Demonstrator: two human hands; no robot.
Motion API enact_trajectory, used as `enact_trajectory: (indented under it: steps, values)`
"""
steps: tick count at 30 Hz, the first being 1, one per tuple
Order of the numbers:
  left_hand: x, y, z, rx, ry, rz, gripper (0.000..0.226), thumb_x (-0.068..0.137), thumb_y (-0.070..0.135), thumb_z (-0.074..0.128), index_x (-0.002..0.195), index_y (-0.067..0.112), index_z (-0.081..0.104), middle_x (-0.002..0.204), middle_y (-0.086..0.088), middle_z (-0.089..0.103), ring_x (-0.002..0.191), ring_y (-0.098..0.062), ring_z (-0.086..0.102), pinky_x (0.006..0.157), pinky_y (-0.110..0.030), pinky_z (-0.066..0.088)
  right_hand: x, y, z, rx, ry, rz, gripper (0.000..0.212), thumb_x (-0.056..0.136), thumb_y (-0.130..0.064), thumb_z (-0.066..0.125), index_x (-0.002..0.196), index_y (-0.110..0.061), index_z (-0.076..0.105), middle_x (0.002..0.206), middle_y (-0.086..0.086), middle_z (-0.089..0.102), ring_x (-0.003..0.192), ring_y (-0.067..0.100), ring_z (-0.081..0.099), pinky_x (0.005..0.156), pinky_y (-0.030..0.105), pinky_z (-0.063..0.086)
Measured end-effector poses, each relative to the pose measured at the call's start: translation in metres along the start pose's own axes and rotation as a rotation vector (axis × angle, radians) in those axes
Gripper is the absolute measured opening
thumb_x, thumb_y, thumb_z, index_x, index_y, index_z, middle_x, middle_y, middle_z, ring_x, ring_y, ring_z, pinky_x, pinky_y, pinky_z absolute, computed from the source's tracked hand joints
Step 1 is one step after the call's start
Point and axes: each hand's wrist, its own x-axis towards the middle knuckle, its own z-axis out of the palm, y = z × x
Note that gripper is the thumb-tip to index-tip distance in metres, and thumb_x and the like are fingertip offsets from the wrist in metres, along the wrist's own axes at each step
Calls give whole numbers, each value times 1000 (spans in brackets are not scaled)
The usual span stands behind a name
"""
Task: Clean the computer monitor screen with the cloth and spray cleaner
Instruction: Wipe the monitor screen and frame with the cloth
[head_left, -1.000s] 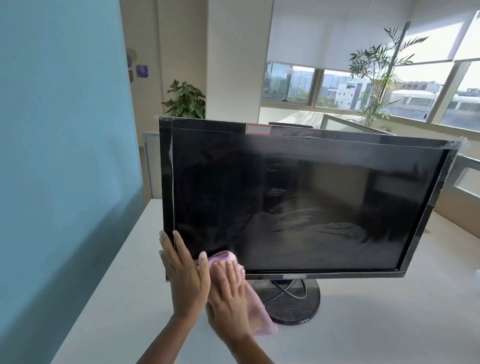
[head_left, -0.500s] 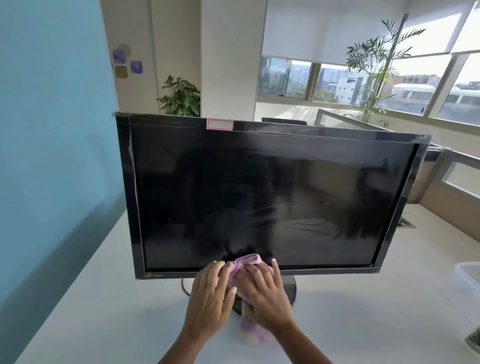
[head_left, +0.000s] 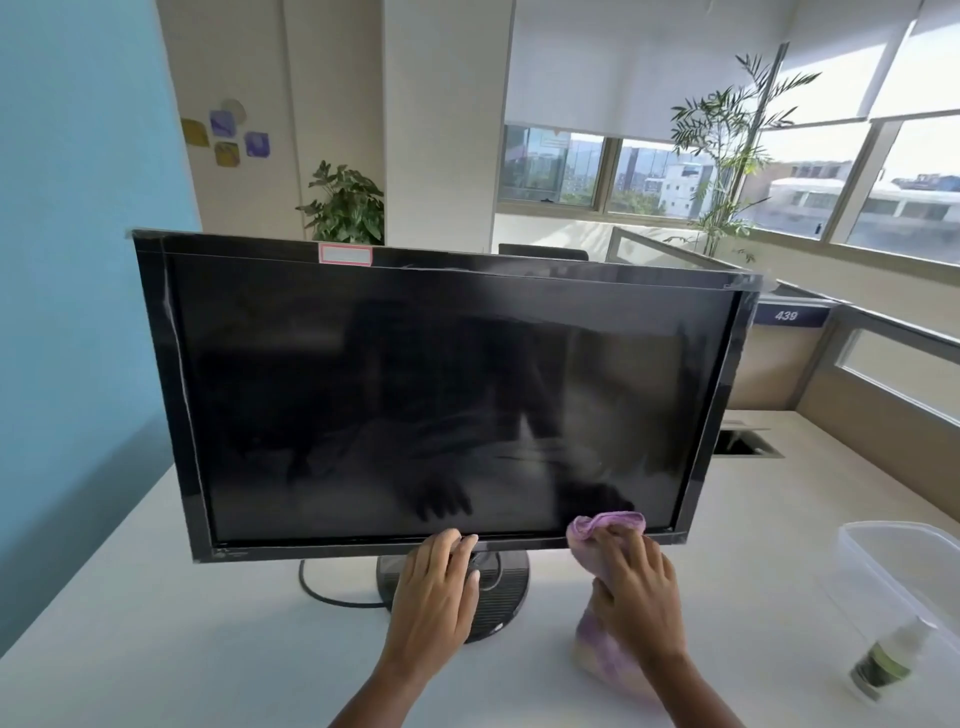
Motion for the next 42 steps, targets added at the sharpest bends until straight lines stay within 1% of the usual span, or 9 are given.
enact_trajectory:
  steps: [7,11,14,18,23,28,32,36,42]
  values:
    - [16,58,5,-385,-188,-149,35,91,30,32,112,15,56,101,1,59,97,-16,56,85,-25,44,-4,16,-25,607,-66,307,56,68,10,59,116,-18,55,114,-3,43,107,25,50,87,27,37]
    - [27,94,8,-845,-387,-413,45,91,41,48,132,26,38,115,3,55,107,-11,54,95,-26,42,-12,4,-45,769,-50,229,66,65,14,61,106,-37,50,115,-4,45,106,11,49,87,6,34]
    - [34,113,2,-1069,-411,-459,58,72,58,54,123,32,42,108,5,61,99,-10,60,90,-26,48,-16,-7,-59,853,-109,100,70,65,13,64,108,-39,48,121,-9,42,117,0,42,91,-3,29]
    - [40,116,-10,-1055,-291,-429,16,87,24,56,96,37,53,94,4,64,90,-10,61,78,-17,48,-20,-11,-65,950,-206,-22,55,72,1,72,113,-30,52,127,-10,37,124,-9,32,98,5,31]
    - [43,100,-28,-1163,-242,-495,16,92,9,50,99,19,60,96,0,65,89,-6,60,74,-8,45,-10,-9,-73,1169,-64,345,34,82,-6,67,110,-23,56,118,-7,47,105,2,54,74,11,49]
    - [42,83,-42,-1228,-284,-532,20,92,6,49,90,21,63,80,6,64,70,7,62,63,-7,47,4,-18,-78,1258,-333,462,16,88,-11,61,103,-17,63,91,5,65,87,21,64,69,24,52]
    - [44,75,-48,-969,-157,-555,17,92,10,51,106,17,56,99,1,60,100,-15,57,83,-21,45,13,-37,-83,1263,-284,399,8,84,-7,64,83,-14,67,67,1,65,69,16,61,59,23,51]
    - [45,76,-62,-562,134,-597,46,90,22,54,132,10,38,129,-7,39,117,-20,46,91,-28,42,22,-62,-85,1250,-167,376,9,83,-2,63,80,-11,66,65,7,66,61,16,61,56,25,54]
    - [49,76,-78,-1061,-190,-598,19,92,34,51,101,20,59,94,4,66,93,-11,63,81,-25,52,23,-105,-90,1192,-93,175,31,87,-4,59,80,-33,67,70,-14,70,69,2,66,57,10,49]
